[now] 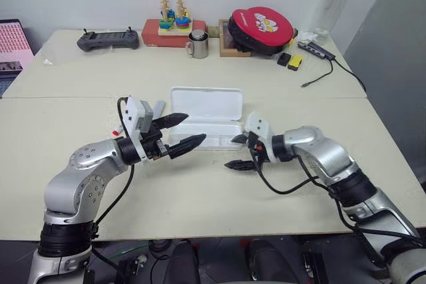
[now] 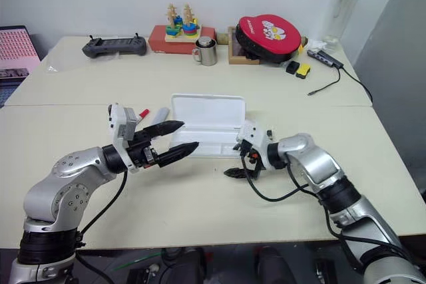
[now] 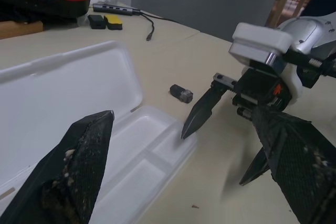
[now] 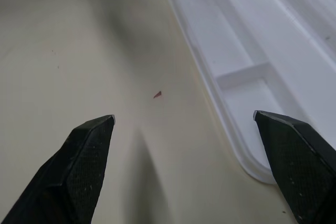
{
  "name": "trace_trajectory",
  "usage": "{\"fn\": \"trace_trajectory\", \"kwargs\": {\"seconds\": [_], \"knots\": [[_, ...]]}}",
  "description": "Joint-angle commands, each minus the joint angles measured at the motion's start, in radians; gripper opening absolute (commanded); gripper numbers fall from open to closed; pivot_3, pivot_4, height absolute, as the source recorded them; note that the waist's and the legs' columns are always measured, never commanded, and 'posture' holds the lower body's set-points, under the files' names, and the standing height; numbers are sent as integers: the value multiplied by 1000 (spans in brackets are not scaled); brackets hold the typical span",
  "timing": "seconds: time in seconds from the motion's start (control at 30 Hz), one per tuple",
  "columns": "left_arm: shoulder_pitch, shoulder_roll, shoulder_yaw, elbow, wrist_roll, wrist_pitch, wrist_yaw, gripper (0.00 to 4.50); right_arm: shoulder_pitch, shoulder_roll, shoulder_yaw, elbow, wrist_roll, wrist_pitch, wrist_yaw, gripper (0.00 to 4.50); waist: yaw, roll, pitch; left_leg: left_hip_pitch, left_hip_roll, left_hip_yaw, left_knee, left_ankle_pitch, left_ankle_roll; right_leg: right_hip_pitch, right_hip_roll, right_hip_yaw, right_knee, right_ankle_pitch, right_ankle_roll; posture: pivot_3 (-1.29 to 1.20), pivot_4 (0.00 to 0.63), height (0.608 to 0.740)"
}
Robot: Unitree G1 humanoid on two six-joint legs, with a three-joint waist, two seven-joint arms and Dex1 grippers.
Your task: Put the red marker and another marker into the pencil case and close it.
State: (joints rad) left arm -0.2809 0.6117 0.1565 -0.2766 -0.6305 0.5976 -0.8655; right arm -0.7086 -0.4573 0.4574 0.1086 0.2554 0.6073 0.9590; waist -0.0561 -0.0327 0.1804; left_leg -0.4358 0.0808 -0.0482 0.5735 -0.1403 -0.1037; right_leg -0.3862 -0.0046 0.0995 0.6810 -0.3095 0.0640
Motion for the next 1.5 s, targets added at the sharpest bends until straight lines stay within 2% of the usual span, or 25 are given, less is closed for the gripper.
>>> {"fn": "trace_trajectory", "kwargs": {"seconds": [0.03,0.2,0.3,0.4,0.7,0.73,0.77,0.8,0.87,1.1,1.5], "knots": [[11,3,19,-25,-9,-20,4,4500,-52,42,20,58,-47,-19,16,4456,0,0,0,0,0,0,0,0,0,0,0,0,0,0,0,0,150,740],[39,19,42,-32,-12,-19,7,4500,-102,100,26,189,-117,-50,2,4456,-1,0,0,1,0,-1,1,0,0,0,0,-1,1,0,0,0,150,740],[42,27,36,-13,9,-35,5,4500,-117,110,25,228,-139,-84,24,3981,3,0,0,1,0,-1,1,0,0,1,0,-1,1,0,0,0,150,740],[33,23,37,-10,0,-36,10,4500,-129,124,21,260,-152,-104,31,3175,4,0,0,1,0,-1,1,0,0,1,0,-1,1,0,0,0,150,740],[24,24,33,-6,-3,-40,13,4500,-125,130,-2,273,-176,-151,50,1247,1,0,0,1,0,-1,1,0,0,1,0,-1,1,0,0,0,150,740],[23,25,32,-5,-2,-40,14,4500,-126,130,-5,275,-177,-155,49,1143,1,0,0,1,0,-1,1,0,0,1,0,-1,1,0,0,0,150,740],[22,26,30,-3,1,-40,13,4500,-127,129,-8,276,-176,-158,52,717,1,0,0,1,0,-1,1,0,0,1,0,-1,1,0,0,0,150,740],[21,27,28,0,3,-41,12,4500,-128,128,-10,278,-176,-159,55,592,1,0,0,1,0,-1,1,0,0,1,0,-1,1,0,0,0,150,740],[22,27,28,2,4,-41,13,4500,-130,128,-16,279,-176,-167,58,67,1,0,0,1,0,-1,1,0,0,1,0,-1,1,0,0,0,150,740],[29,49,55,17,9,-38,16,4500,-81,116,-13,193,-178,-229,101,25,1,0,0,1,0,-1,1,0,0,1,0,-1,1,0,0,0,150,740],[88,77,113,25,1,-29,28,4500,66,74,38,-5,-187,-217,185,25,1,0,0,1,0,-1,0,0,0,1,0,-1,1,-1,2,0,150,740]]}}
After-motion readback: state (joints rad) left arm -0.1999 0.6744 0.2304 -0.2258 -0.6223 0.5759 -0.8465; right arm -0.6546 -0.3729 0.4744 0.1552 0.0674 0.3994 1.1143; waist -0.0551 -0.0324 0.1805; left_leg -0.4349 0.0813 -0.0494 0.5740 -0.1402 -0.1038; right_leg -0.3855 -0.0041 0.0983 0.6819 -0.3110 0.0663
